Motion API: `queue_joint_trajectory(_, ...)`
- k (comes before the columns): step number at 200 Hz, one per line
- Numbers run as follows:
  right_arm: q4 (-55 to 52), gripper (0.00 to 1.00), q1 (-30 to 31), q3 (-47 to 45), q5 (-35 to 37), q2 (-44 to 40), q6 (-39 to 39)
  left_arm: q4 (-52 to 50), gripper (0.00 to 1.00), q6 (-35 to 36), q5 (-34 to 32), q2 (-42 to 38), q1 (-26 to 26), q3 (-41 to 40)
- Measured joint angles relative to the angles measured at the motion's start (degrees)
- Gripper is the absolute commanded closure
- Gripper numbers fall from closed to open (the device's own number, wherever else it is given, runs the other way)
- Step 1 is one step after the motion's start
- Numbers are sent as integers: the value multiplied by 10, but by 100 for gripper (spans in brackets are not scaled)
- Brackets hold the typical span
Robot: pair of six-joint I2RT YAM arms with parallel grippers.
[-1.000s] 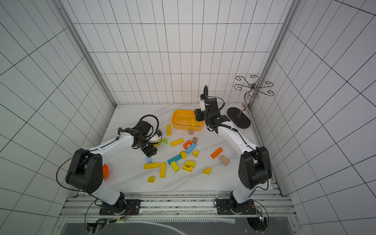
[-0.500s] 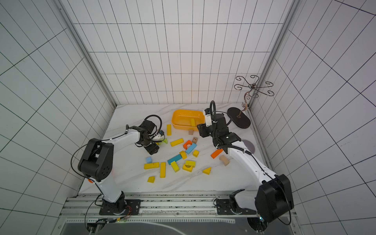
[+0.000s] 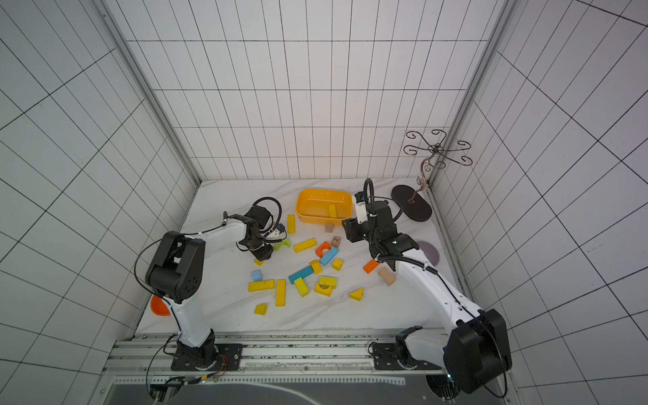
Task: Pick out the yellow building blocks
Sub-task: Pick up the building block from the center of the board.
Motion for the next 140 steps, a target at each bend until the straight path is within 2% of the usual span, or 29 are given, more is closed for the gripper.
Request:
queue_joint_trajectory(15,-1,43,0,-2,0,0,0,0,73,-2,0,0,0,0)
queue_joint_trajectory(51,-2,43,0,-5,0,0,0,0,82,0,1,0,0,0)
queue_joint_trajectory(78,-2,43,0,-14,0,0,0,-1,95,0,1,-1,0,0)
queue_joint_trajectory(111,-2,43,0,-25,-2,0,1,-35,96,-1,4,-13,0,5)
queue_joint_trajectory(140,-2,43,0,-35,-4,-4,2,-77,96,-7,15,-40,0,64)
